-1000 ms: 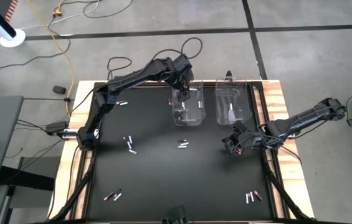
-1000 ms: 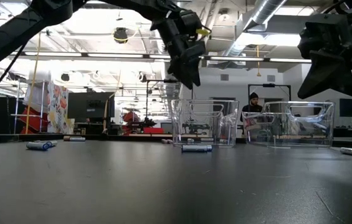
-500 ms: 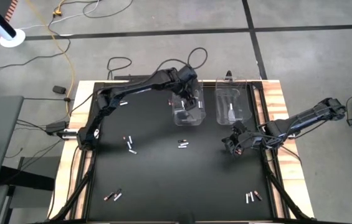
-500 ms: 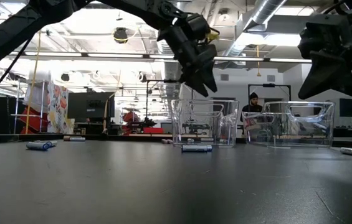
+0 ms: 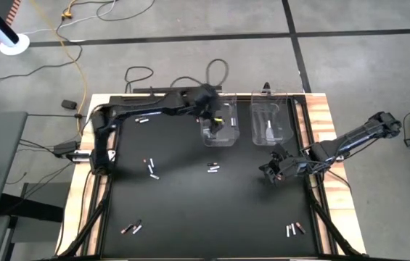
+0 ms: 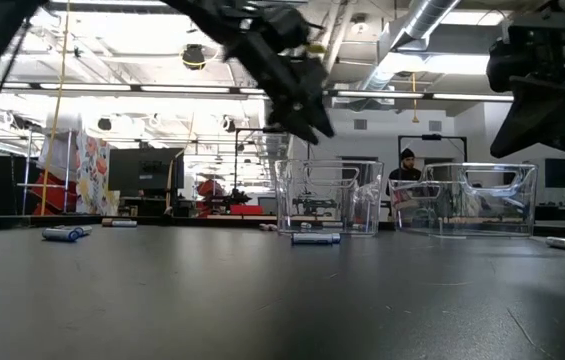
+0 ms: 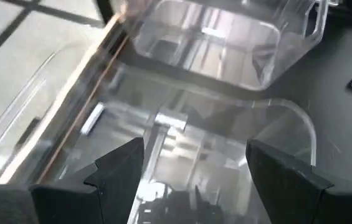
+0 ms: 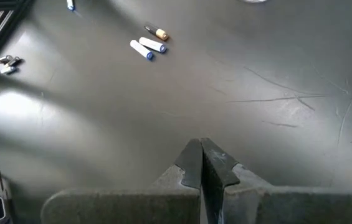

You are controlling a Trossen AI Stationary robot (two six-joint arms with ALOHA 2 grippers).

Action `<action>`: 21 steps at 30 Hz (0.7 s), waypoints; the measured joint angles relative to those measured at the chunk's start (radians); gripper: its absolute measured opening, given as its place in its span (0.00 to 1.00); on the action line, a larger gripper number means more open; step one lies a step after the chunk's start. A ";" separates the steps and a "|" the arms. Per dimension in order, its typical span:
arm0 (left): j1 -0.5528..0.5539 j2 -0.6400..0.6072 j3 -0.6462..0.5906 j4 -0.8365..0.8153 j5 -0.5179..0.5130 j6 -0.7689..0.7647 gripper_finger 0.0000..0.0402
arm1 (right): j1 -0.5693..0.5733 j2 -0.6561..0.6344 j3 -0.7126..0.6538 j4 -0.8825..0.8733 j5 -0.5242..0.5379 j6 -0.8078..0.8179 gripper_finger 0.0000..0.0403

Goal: Sort batteries
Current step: Adjust all the transparent bin

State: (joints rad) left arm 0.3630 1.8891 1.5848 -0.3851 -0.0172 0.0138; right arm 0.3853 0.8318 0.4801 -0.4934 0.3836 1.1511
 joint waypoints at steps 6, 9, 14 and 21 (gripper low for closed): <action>-0.005 -0.274 -0.346 0.192 -0.077 -0.089 0.69 | -0.010 0.000 0.000 0.000 0.000 0.000 0.04; -0.018 -0.397 -0.484 0.220 -0.127 -0.129 0.69 | -0.035 0.000 0.000 0.001 0.001 0.000 0.04; -0.045 -0.593 -0.655 0.217 -0.175 -0.168 0.69 | -0.097 0.000 0.000 0.024 0.006 -0.001 0.04; -0.048 -0.773 -0.769 0.216 -0.184 -0.231 0.69 | -0.192 0.000 0.007 0.129 0.008 -0.110 0.04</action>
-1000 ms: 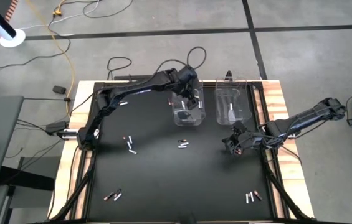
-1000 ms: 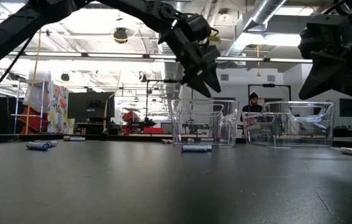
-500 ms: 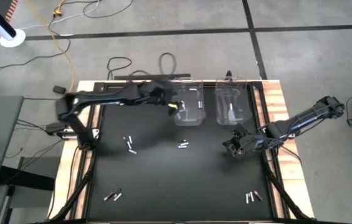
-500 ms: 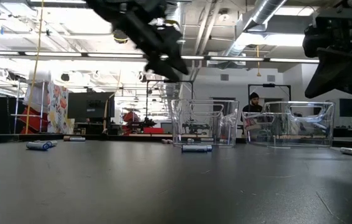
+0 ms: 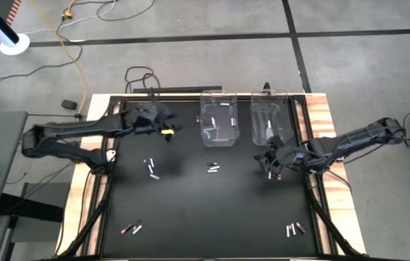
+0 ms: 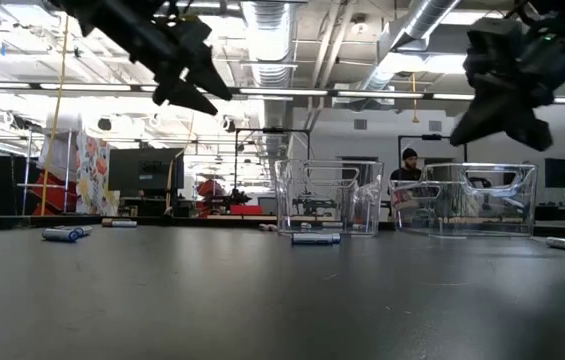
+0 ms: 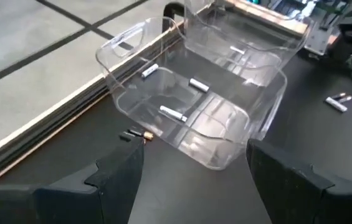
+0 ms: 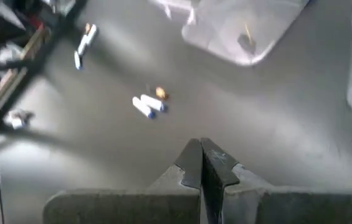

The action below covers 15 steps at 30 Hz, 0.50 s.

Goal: Sort batteries
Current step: Adjust all the transparent bin

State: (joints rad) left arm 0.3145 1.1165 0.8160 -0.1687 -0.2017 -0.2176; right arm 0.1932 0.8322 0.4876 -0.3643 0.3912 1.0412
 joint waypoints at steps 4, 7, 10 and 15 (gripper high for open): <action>0.000 -0.062 -0.002 -0.067 0.020 0.001 0.69 | -0.058 0.008 0.056 0.002 0.003 -0.021 0.03; 0.000 -0.116 -0.013 -0.083 0.012 0.058 0.69 | -0.094 0.040 0.122 0.002 0.012 -0.073 0.01; 0.000 -0.217 -0.082 -0.033 0.008 0.095 0.69 | -0.131 0.103 0.202 -0.022 0.025 -0.120 0.01; 0.002 -0.406 -0.259 0.080 -0.005 0.108 0.69 | -0.195 0.271 0.375 -0.090 0.029 -0.182 0.01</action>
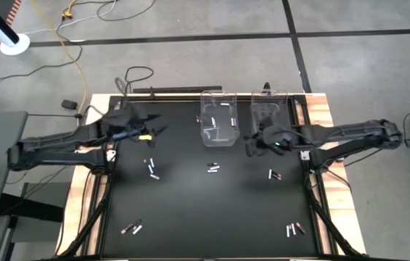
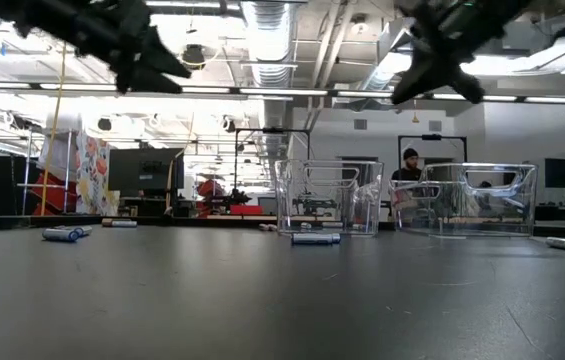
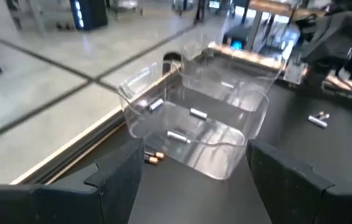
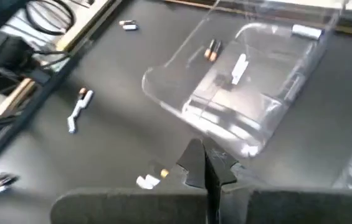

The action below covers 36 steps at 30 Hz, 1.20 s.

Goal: Sort batteries
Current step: Adjust all the transparent bin

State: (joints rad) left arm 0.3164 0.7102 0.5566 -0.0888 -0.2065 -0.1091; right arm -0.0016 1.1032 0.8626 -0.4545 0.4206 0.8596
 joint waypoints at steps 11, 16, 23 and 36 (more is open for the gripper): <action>0.000 -0.316 -0.184 -0.001 0.000 0.023 0.69 | -0.233 0.409 0.531 -0.493 -0.044 0.003 0.00; 0.000 -0.393 -0.184 -0.099 0.000 0.045 0.69 | -0.360 0.552 0.696 -0.582 -0.127 -0.021 0.07; 0.000 -0.440 -0.184 -0.206 0.001 0.036 0.69 | -0.466 0.652 0.735 -0.592 -0.209 -0.045 0.24; 0.000 -0.445 -0.184 -0.259 0.001 0.058 0.69 | -0.499 0.781 0.736 -0.597 -0.214 -0.002 0.48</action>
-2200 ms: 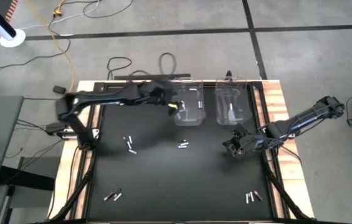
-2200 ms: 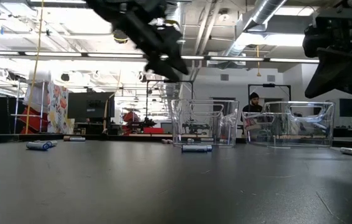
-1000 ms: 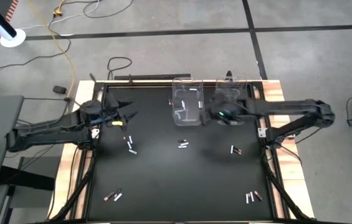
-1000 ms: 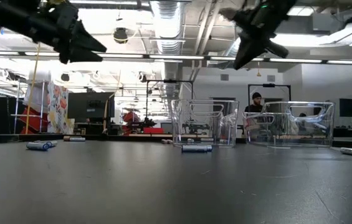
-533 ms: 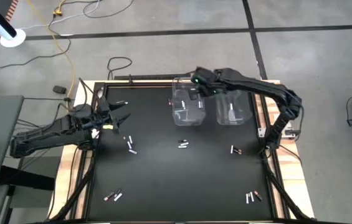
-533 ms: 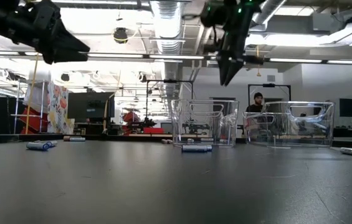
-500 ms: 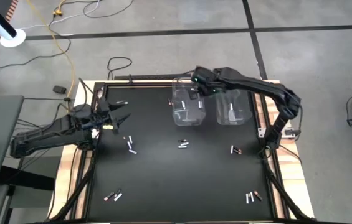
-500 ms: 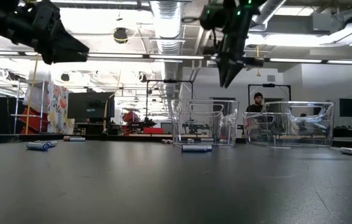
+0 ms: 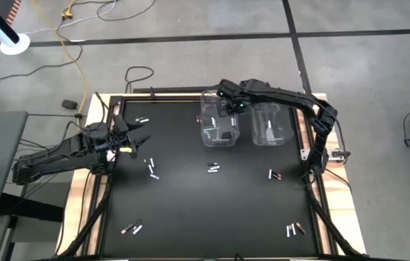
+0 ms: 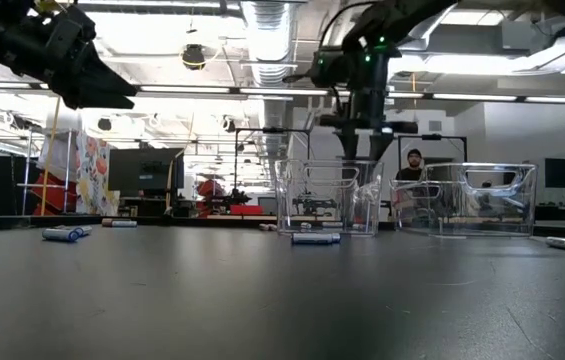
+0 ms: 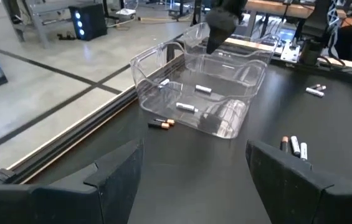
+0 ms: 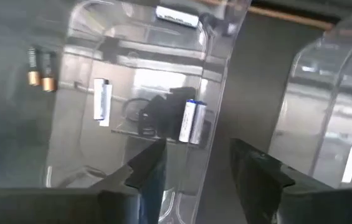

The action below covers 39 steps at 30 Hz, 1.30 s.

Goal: Sort batteries
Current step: Adjust all the transparent bin

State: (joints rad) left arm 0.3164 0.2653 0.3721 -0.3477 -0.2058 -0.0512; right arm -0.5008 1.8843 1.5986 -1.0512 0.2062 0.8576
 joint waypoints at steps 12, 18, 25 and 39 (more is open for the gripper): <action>0.000 0.000 0.000 0.001 -0.001 0.006 0.69 | -0.039 0.109 0.000 -0.018 -0.027 0.058 0.36; 0.000 0.000 0.000 0.002 -0.004 0.029 0.69 | -0.039 0.118 0.000 0.024 -0.030 0.076 0.08; 0.000 0.000 0.000 0.002 -0.004 0.029 0.69 | -0.029 0.118 0.000 0.100 -0.056 0.123 0.02; 0.000 0.000 0.000 0.005 -0.004 0.029 0.69 | 0.040 0.202 0.077 0.206 -0.081 0.213 0.00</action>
State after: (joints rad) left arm 0.3168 0.2657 0.3721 -0.3428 -0.2100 -0.0227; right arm -0.4609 2.0862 1.6752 -0.8447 0.1254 1.0704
